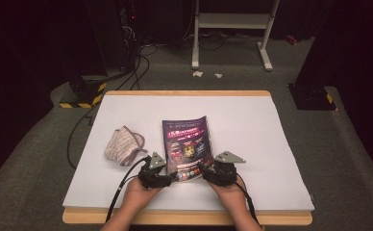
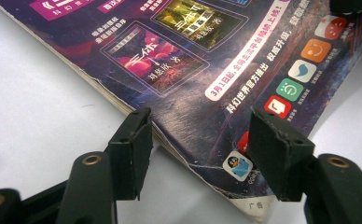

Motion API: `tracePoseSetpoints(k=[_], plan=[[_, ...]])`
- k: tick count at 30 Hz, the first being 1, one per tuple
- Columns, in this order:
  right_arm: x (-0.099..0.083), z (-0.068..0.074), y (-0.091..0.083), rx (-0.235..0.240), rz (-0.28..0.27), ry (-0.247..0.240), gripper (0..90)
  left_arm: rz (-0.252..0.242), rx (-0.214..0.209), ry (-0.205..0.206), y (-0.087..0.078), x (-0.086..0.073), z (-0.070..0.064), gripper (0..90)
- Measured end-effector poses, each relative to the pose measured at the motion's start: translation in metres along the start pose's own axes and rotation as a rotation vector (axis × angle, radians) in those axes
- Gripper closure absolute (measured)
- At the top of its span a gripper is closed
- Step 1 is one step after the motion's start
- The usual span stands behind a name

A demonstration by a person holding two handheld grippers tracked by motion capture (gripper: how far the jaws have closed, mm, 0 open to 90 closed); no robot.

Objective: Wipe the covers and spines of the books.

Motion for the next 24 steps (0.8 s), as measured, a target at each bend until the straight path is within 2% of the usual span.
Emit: tracePoseSetpoints(k=[3,4,6,9,11,13,16,19,23,24], plan=[[0.0,-0.001,0.0,0.002,0.008,0.001,48.8,0.001,0.002,0.001,-0.001,0.0,0.001,40.3],[0.001,-0.002,0.0,0.004,0.006,0.0,49.0,-0.001,0.031,0.007,-0.002,-0.001,0.002,39.4],[0.001,-0.003,0.002,0.005,0.009,0.01,49.0,-0.002,0.04,0.008,-0.003,-0.001,0.003,37.9],[0.001,-0.005,0.004,0.001,0.012,0.013,49.0,-0.024,0.045,-0.013,-0.009,-0.003,0.009,36.8],[0.002,-0.005,0.004,-0.004,0.011,0.011,49.9,-0.065,0.059,-0.031,-0.02,-0.004,0.016,36.8],[0.002,-0.005,0.004,-0.007,0.005,0.01,52.5,-0.08,0.056,-0.057,-0.028,-0.007,0.024,36.1],[0.002,-0.006,0.004,-0.008,0.006,0.012,54.3,-0.106,0.076,-0.06,-0.035,-0.015,0.034,35.2],[0.002,-0.006,0.004,-0.017,0.015,0.007,56.5,-0.173,0.059,-0.056,-0.037,-0.019,0.039,35.9],[0.003,-0.009,0.004,-0.015,0.028,0.01,59.3,-0.188,0.052,-0.043,-0.033,-0.021,0.04,35.4],[0.003,-0.009,0.004,-0.013,0.031,0.015,59.8,-0.188,0.062,-0.029,-0.033,-0.022,0.038,35.8]])
Point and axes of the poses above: each handheld gripper's, and its own axes: y roughly forward along the jaws, x roughly out of its top, z roughly to its left, the point moved 1 cm from there along y, roughly forward along the jaws, and after that the axes turned 6 degrees about -x, right-handed, at the moved point
